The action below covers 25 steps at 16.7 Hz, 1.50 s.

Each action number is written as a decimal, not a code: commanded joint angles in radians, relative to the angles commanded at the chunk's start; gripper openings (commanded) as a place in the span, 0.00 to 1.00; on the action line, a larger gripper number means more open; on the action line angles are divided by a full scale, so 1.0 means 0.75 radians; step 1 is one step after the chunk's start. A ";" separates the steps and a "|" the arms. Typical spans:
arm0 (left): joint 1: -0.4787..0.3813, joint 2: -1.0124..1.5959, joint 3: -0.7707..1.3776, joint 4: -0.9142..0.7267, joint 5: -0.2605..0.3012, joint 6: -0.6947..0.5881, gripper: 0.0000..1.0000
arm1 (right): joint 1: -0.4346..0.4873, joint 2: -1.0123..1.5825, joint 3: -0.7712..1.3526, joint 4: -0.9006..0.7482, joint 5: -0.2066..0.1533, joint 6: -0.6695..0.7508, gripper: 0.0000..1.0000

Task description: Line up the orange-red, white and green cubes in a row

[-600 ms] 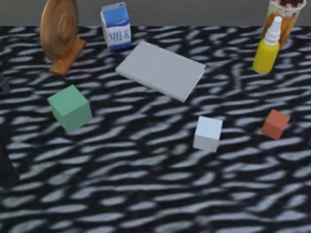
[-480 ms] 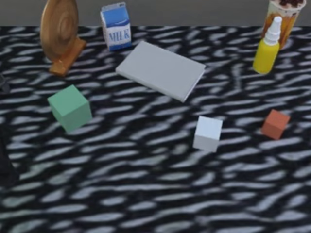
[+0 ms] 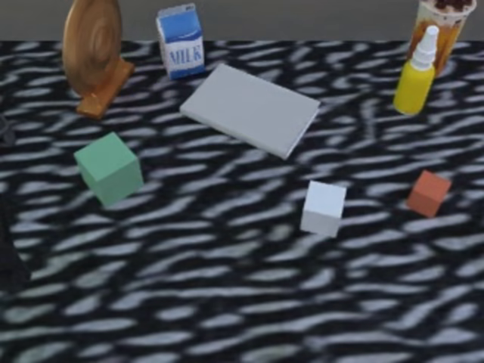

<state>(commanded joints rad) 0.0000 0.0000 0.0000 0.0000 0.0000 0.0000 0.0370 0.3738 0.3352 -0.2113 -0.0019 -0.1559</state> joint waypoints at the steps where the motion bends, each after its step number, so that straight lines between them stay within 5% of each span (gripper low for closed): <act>1: 0.000 0.000 0.000 0.000 0.000 0.000 1.00 | 0.009 0.125 0.096 -0.062 0.001 -0.045 1.00; 15: 0.000 0.000 0.000 0.000 0.000 0.000 1.00 | 0.154 1.991 1.462 -0.984 0.007 -0.704 1.00; 25: 0.000 0.000 0.000 0.000 0.000 0.000 1.00 | 0.187 2.375 1.787 -1.173 0.006 -0.850 1.00</act>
<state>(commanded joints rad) 0.0000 0.0000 0.0000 0.0000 0.0000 0.0000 0.1771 2.1554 1.6754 -1.0908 0.0026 -0.7936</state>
